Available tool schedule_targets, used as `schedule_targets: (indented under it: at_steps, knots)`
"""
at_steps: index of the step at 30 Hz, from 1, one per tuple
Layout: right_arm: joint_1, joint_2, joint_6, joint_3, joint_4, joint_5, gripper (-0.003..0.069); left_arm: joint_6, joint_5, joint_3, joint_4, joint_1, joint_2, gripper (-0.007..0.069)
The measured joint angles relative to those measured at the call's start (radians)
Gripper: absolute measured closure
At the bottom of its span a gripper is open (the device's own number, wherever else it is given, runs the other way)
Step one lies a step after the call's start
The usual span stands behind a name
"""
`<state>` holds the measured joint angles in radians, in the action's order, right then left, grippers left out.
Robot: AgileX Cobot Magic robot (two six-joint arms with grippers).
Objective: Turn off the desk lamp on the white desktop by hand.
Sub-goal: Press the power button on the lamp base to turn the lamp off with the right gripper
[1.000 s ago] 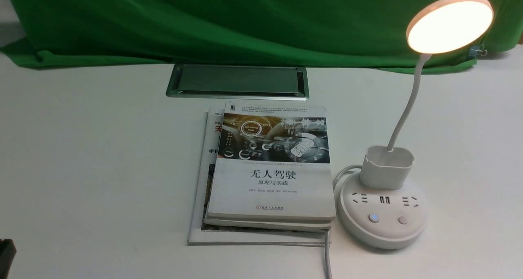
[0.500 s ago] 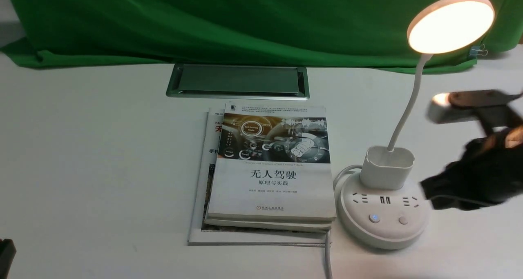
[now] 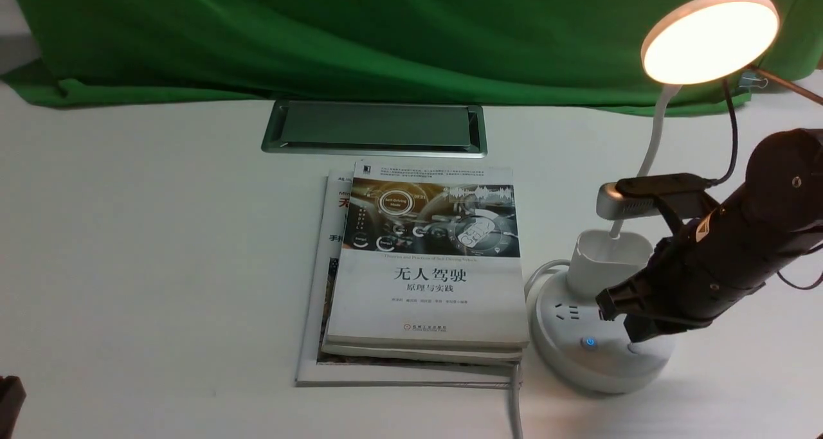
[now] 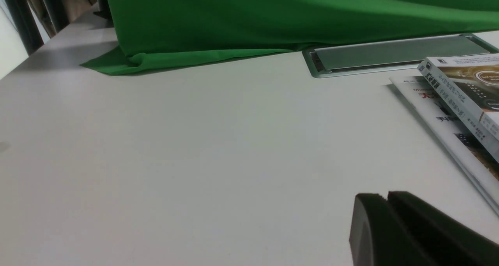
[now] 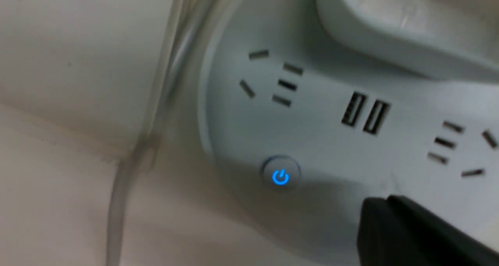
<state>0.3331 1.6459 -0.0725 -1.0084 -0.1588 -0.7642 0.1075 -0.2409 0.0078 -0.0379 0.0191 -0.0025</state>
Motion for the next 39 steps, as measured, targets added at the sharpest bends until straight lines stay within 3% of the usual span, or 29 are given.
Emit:
schedule_targets:
  at_steps: [39]
  knots:
    - [0.001,0.060,0.028,0.010,0.032,0.016,0.0624,0.000,0.000,0.000,0.000,0.000,0.000,0.0605]
